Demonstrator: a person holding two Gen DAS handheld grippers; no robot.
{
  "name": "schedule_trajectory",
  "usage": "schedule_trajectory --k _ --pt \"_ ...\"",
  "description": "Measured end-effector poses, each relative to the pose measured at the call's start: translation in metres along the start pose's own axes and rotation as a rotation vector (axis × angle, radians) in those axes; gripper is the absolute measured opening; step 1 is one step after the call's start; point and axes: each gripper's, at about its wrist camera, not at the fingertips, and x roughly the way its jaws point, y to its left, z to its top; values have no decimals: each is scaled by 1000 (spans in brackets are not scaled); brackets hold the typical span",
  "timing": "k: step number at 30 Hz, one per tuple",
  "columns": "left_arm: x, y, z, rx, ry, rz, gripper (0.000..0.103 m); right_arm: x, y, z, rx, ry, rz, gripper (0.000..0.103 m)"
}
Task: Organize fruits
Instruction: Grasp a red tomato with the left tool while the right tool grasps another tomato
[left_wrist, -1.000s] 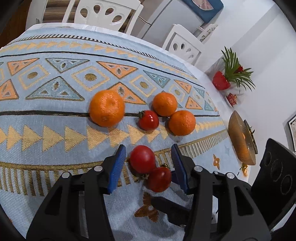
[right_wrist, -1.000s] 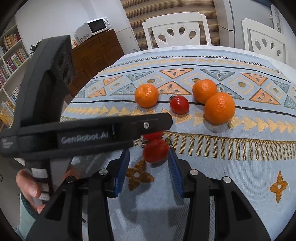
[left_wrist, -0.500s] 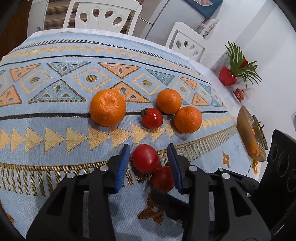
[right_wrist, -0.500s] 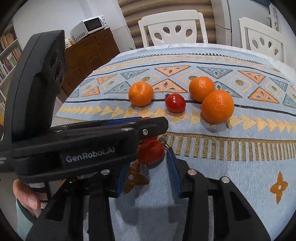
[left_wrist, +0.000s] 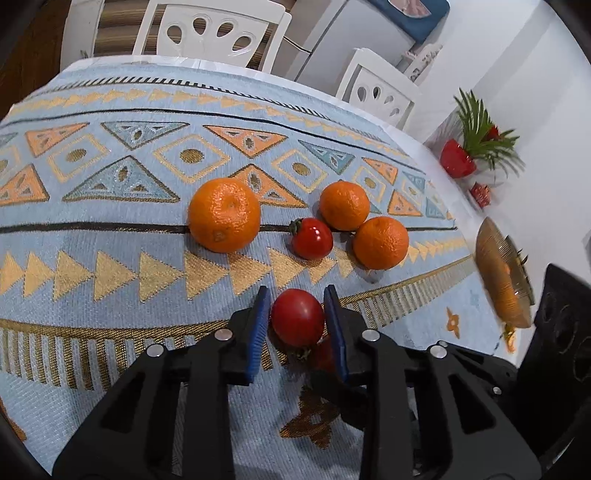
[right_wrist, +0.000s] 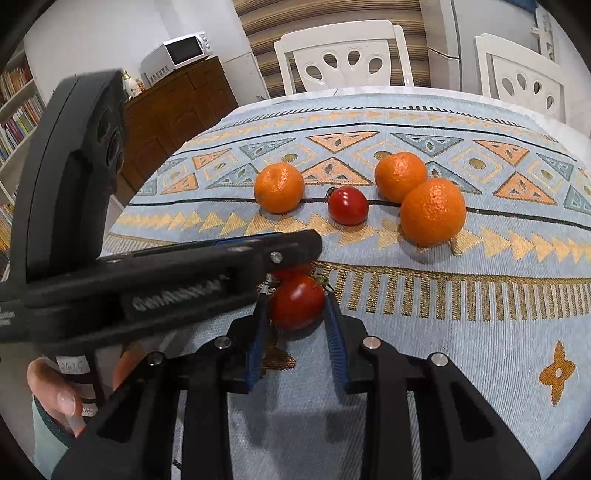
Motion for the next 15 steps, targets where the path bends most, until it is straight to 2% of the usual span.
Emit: schedule_trajectory --k 7,12,15 --pt "-2 1 -2 -12 4 -21 28 -9 -3 -1 12 -32 17 30" --pt "0 -6 -2 19 11 -1 30 -14 -7 -6 27 -11 -16 30" --pt "0 -15 -4 68 -6 43 27 -22 -12 -12 37 -13 -33 30"
